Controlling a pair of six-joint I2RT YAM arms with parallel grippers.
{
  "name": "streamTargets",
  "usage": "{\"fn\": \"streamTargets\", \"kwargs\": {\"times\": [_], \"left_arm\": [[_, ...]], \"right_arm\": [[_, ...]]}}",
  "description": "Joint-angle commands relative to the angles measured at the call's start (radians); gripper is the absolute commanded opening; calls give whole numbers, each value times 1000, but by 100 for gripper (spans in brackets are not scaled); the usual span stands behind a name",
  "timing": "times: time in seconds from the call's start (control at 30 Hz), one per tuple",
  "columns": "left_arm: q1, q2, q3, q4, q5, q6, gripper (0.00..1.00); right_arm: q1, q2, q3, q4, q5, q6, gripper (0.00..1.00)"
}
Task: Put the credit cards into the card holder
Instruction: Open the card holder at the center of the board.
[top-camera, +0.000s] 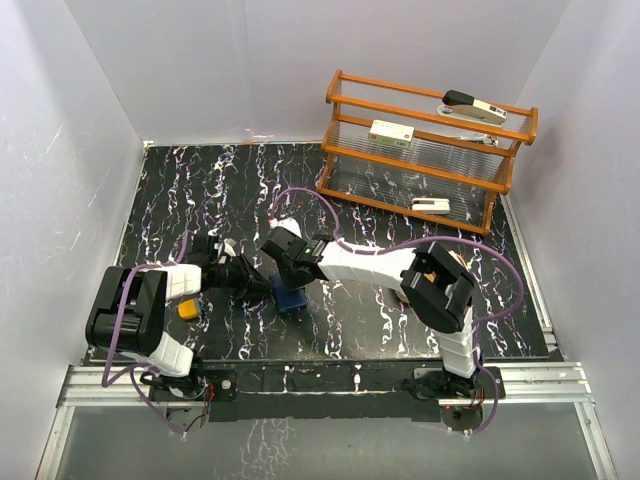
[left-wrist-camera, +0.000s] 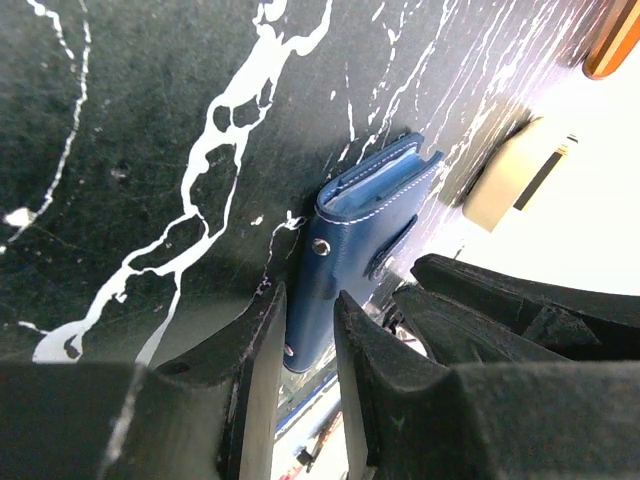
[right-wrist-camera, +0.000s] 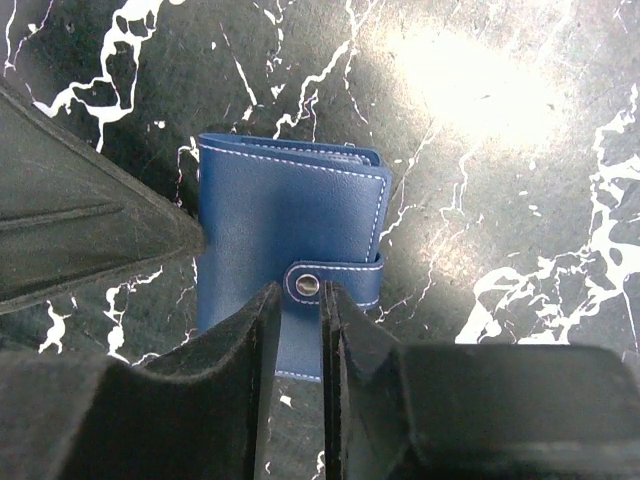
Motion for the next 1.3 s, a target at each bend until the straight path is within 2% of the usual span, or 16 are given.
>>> {"fn": "streamTargets", "kwargs": {"times": [0.0, 0.17, 0.37, 0.47, 0.6, 1.0, 1.27], "left_arm": [[5, 25, 17, 1, 26, -5, 26], [5, 45, 12, 8, 26, 0, 26], [4, 51, 7, 22, 17, -12, 26], [3, 57, 10, 19, 13, -11, 26], [4, 67, 15, 8, 4, -5, 26], [4, 45, 27, -40, -14, 11, 26], [4, -52, 99, -214, -76, 94, 36]], "right_arm": [[-2, 39, 40, 9, 17, -17, 22], [-2, 89, 33, 16, -26, -24, 26], [3, 90, 19, -26, 47, -28, 24], [4, 77, 14, -41, 89, -35, 16], [4, 67, 1, -35, 121, -37, 0], [4, -53, -69, 61, 108, -30, 0], [3, -188, -105, 105, 83, 3, 0]]}}
